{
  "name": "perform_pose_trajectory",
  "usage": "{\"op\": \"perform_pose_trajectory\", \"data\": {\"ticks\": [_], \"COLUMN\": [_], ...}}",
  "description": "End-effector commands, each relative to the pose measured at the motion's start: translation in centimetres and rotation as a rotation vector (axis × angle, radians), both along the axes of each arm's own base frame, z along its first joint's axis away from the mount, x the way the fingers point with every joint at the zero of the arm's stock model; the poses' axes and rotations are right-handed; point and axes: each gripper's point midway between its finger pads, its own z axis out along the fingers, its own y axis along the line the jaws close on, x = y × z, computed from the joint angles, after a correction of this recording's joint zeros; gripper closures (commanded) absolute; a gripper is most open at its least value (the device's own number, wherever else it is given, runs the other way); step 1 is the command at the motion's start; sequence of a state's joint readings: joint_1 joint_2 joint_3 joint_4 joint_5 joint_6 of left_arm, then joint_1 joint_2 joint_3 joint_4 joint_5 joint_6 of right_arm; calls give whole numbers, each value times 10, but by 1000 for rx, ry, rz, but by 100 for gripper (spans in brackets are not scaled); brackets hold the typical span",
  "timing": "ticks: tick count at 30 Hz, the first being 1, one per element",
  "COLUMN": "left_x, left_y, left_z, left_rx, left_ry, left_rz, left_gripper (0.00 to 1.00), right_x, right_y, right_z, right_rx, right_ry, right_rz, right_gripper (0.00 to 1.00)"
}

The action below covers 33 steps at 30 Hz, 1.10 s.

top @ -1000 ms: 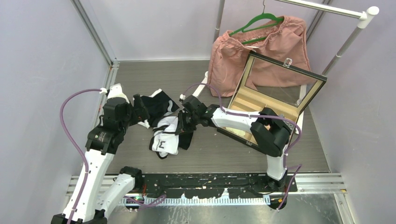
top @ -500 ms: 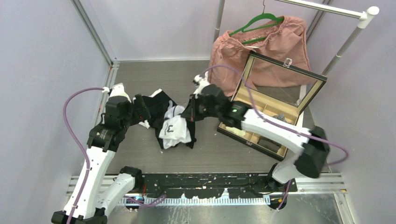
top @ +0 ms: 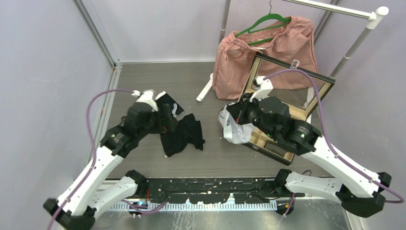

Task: Roll the underwear
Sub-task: Move the underwear to the corner of the board.

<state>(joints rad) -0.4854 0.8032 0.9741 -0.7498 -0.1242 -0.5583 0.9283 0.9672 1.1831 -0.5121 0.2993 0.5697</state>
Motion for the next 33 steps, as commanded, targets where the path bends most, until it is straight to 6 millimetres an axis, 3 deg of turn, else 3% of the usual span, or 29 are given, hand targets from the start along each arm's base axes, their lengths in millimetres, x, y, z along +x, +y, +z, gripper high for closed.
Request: {"op": "perform_pose_trajectory", "data": {"ticks": [1,5,8,13,18,25,33], "left_x": [-3,-14,-20,-28,-29,-10,48], "left_y": [-60,-113,-138,-158,-166,-151,-89], "left_z": [0,-25,-50,-96,-137,-174,-197], "left_rx": [-40,-43,-13,-20,-2,83,106], "left_ry": [-44,-13,29,117,196,249,272], "left_rz": [-141,-273,-317,-336,-332,-212,33], "left_gripper": [9,16,20,21,19,13,11], "right_x": [3,0,-2,-5,-6,-7,-12], "right_y": [-45,-65,-71,-77,-79,-80,-82], "right_z": [11,6,0,-9,-16,-22,-28], "right_rx": [-51,-66,-77,-87,-96,-103,-105], "right_ry": [-67,-77,-66,-56,-48,-35,-12], "right_rz": [-149,-206,-214,-226,-231,-233,-225], "right_gripper": [99,99,99,99,99,99,99]}}
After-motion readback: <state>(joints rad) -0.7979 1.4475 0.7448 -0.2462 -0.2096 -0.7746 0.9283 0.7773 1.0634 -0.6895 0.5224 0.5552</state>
